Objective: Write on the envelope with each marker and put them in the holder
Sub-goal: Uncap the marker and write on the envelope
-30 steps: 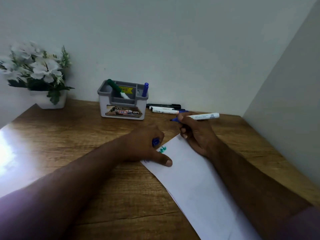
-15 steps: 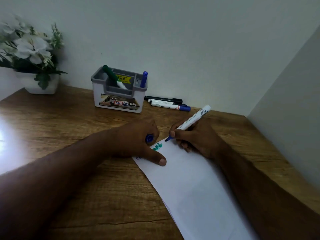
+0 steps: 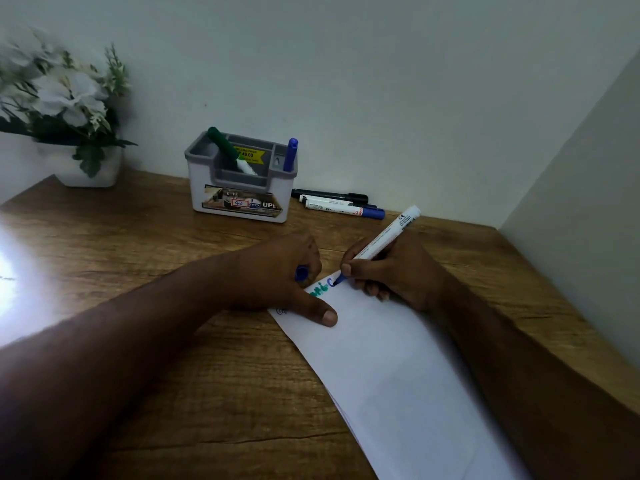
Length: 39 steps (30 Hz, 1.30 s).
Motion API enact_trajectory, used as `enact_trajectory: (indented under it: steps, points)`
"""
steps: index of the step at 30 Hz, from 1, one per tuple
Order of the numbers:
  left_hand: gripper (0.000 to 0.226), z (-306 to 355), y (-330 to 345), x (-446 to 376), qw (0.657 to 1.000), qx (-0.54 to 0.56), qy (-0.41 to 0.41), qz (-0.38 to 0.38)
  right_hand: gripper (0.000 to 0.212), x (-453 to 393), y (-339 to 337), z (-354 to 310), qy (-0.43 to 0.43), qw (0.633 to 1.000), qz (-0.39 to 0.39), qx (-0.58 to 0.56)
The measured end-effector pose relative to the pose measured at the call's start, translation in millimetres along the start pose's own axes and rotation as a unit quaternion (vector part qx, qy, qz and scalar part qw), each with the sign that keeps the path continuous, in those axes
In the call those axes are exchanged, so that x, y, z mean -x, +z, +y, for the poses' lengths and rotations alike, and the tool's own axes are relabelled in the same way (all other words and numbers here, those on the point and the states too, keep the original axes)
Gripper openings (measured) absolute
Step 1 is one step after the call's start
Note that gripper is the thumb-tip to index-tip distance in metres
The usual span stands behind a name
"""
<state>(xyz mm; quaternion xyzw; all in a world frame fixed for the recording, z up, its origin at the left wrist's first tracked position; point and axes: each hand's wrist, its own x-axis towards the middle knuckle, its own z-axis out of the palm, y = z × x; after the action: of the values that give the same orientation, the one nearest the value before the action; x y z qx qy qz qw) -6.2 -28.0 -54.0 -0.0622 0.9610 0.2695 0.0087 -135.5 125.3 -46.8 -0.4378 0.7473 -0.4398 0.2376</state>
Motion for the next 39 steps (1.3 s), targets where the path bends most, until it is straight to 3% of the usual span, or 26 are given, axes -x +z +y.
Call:
enact_trajectory:
  steps: [21, 29, 39]
  points:
    - [0.045, 2.1, -1.4, 0.8, 1.0, -0.011, -0.003, -0.017, 0.008, -1.1, -0.3, 1.6, 0.003, 1.0, 0.028, 0.0]
    - [0.06, 0.7, -1.8, 1.2, 1.0, -0.013, -0.008, -0.014, 0.013, -1.5, 0.2, 2.9, -0.007, 0.998, 0.055, -0.005]
    - [0.054, -1.3, -1.4, 1.2, 1.0, -0.011, 0.0, -0.015, 0.012, -2.3, 1.7, 4.1, -0.006, 0.997, 0.072, -0.002]
